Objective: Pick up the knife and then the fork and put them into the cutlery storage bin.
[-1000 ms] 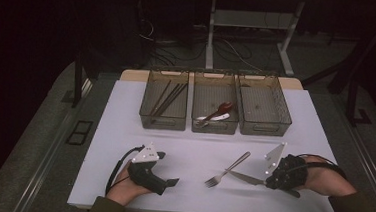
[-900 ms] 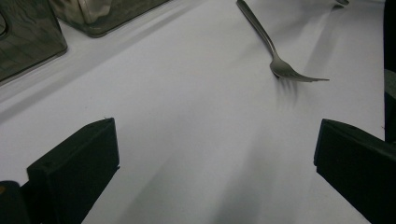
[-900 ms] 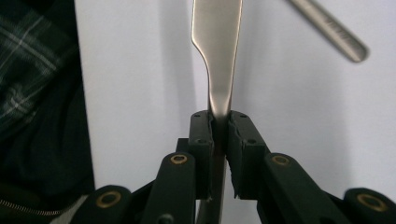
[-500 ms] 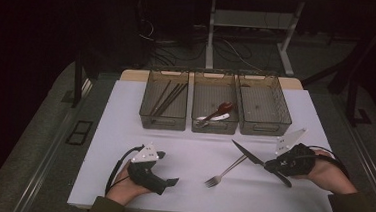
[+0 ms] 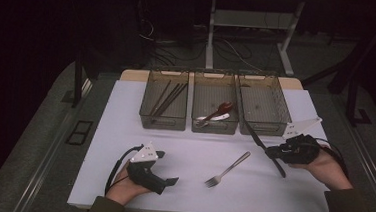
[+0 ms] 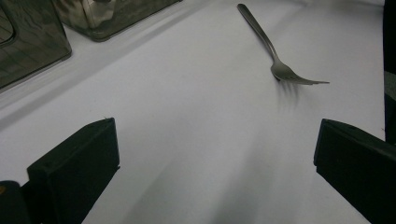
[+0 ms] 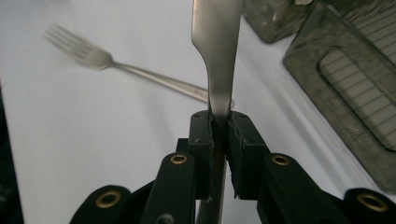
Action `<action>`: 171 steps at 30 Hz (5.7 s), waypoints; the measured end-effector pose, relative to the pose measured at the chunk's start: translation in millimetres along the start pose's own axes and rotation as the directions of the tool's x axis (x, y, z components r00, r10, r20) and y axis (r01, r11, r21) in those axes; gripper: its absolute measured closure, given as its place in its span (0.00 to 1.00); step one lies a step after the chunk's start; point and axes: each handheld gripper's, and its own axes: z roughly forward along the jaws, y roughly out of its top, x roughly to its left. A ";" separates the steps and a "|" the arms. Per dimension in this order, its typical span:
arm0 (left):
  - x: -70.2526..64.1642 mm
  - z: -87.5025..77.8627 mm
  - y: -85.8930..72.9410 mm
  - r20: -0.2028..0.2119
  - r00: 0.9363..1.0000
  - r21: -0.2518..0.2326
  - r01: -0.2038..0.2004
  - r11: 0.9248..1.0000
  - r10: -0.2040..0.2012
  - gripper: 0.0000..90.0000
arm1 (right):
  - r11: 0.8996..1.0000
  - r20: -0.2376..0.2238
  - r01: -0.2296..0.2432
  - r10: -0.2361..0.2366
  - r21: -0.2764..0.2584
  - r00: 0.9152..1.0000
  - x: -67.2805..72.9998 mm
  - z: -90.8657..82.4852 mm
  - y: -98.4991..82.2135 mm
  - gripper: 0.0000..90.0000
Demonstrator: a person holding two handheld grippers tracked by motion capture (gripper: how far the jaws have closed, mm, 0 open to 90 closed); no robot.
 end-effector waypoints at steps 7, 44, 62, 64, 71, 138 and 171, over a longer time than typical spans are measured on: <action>3.8 -2.2 -1.4 -0.005 1.000 -0.010 0.000 1.000 0.000 0.00 | 0.995 0.047 -0.092 0.094 -0.045 0.994 -5.2 4.7 -0.9 0.89; 0.3 -4.9 -0.6 -0.032 0.999 -0.004 0.019 1.000 -0.019 0.00 | 0.896 0.100 -0.200 0.259 -0.396 0.961 -37.1 -26.7 15.0 0.89; 0.4 -3.7 -0.5 -0.029 0.999 -0.011 0.021 1.000 -0.021 0.00 | 0.862 0.172 -0.195 0.305 -0.468 0.937 -75.0 -43.2 50.3 0.89; 0.4 -3.8 -0.6 -0.029 0.999 -0.012 0.021 1.000 -0.021 0.00 | 0.859 0.182 -0.194 0.312 -0.473 0.933 -79.8 -43.7 53.1 0.89; 0.3 -4.0 -0.3 -0.025 0.999 -0.017 0.025 1.000 -0.025 0.00 | 0.859 0.218 -0.206 0.339 -0.469 0.915 -96.9 -40.5 61.0 0.89; -3.8 -4.6 1.5 -0.001 1.000 -0.011 0.000 1.000 0.000 0.00 | 0.943 0.324 -0.319 0.272 0.100 0.906 -142.7 62.8 54.7 0.87; -4.7 -4.3 1.4 0.000 1.000 -0.004 -0.006 1.000 0.006 0.00 | 0.907 0.189 -0.298 0.362 -0.296 0.913 -96.6 -6.9 32.3 0.52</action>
